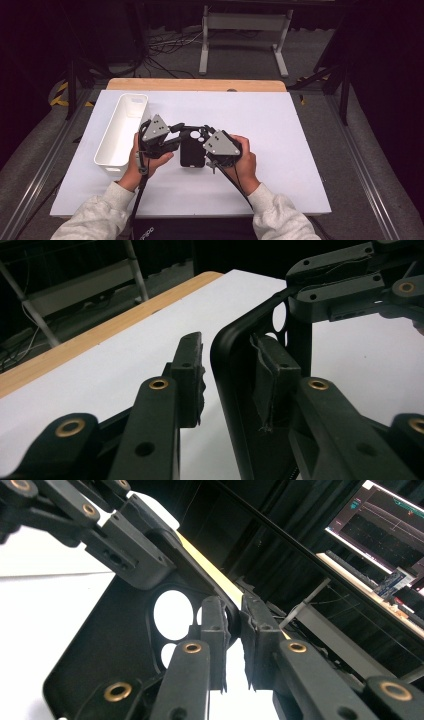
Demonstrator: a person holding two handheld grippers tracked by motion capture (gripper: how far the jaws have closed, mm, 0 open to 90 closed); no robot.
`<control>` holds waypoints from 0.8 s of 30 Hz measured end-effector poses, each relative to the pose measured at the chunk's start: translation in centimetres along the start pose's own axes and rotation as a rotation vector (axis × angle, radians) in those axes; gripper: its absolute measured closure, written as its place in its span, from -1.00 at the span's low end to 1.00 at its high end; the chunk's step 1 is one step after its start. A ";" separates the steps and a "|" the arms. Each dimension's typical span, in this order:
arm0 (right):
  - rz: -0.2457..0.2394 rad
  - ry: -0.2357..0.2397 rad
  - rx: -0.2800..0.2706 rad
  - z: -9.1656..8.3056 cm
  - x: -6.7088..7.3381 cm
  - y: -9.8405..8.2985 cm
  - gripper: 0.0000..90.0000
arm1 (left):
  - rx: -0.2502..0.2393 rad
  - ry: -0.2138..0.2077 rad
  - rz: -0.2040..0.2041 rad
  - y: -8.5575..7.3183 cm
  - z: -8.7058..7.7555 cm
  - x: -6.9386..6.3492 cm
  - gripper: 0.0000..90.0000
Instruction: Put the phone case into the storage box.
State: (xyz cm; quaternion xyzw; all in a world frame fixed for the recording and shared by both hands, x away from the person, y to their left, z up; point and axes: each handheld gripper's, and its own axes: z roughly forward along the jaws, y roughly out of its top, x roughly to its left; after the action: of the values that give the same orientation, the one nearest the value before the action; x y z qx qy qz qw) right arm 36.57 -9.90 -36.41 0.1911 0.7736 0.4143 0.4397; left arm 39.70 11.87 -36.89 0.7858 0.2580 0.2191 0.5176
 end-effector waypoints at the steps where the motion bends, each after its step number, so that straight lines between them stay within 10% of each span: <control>1: -0.001 0.003 0.000 0.0 0.0 0.0 0.81 | 0.001 0.001 0.000 0.0 0.0 0.0 0.54; 24: -0.044 0.003 0.009 0.0 0.1 0.0 0.81 | 0.000 -0.016 0.030 0.1 -0.4 0.1 0.73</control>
State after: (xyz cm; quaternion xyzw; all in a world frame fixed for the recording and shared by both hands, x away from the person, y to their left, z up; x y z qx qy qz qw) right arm 36.48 -9.84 -36.44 0.1755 0.7801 0.4013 0.4467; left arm 39.57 12.19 -36.70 0.7912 0.2421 0.2205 0.5165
